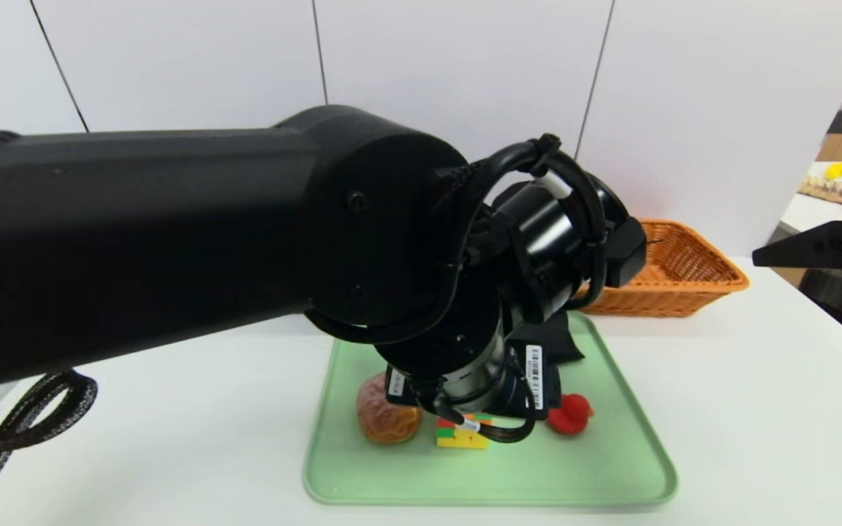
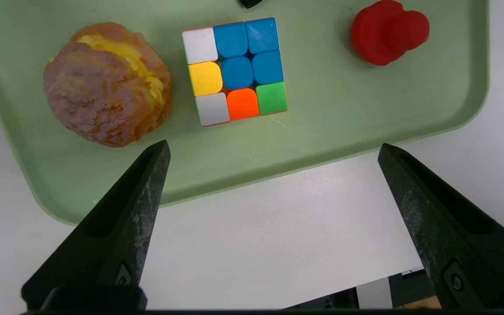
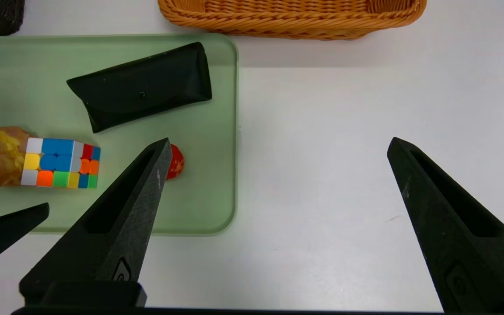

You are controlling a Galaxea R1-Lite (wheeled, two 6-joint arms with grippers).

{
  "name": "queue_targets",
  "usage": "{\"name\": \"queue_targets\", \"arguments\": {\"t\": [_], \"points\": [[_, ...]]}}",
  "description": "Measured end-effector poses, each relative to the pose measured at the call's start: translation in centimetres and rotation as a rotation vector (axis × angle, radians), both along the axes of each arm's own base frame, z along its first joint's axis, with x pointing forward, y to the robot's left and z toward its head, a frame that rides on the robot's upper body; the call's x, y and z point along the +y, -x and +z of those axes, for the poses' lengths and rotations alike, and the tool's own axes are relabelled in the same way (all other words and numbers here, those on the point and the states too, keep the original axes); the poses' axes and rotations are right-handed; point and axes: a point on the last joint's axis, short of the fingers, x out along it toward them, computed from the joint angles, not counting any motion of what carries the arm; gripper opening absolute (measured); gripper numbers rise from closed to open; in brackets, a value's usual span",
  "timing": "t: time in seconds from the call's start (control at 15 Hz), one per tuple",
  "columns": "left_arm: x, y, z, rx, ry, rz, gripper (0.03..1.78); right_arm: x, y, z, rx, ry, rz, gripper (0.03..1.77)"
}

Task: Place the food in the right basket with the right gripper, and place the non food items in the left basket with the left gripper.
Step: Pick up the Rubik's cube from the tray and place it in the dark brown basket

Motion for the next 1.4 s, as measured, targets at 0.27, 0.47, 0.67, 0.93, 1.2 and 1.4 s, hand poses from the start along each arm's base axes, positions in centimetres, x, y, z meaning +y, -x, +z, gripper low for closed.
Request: {"name": "queue_targets", "arguments": {"t": [0.27,0.47,0.67,0.93,1.2,1.4], "points": [[-0.4,-1.5,-1.4,0.01,-0.016,0.027,1.69,-0.2,0.4,0.1,-0.008,-0.005,-0.005,1.7],[-0.1,-2.7,-2.1,0.02,-0.03,0.055,1.69,-0.3,0.6,0.0,-0.008,-0.002,-0.008,1.7],[-0.1,-3.3,-2.5,0.037,-0.024,0.059,1.69,-0.3,0.7,-0.1,-0.007,-0.002,-0.008,1.7],[-0.5,-3.7,-3.0,0.039,-0.01,0.058,1.69,-0.3,0.7,-0.1,-0.006,-0.001,-0.01,1.7],[-0.8,-4.0,-3.6,0.054,-0.018,0.054,1.69,-0.3,0.7,-0.2,-0.004,-0.001,-0.01,1.7],[-1.0,-4.1,-4.1,0.057,-0.023,0.054,1.69,-0.3,0.7,-0.1,-0.011,-0.001,-0.009,1.7]]}}
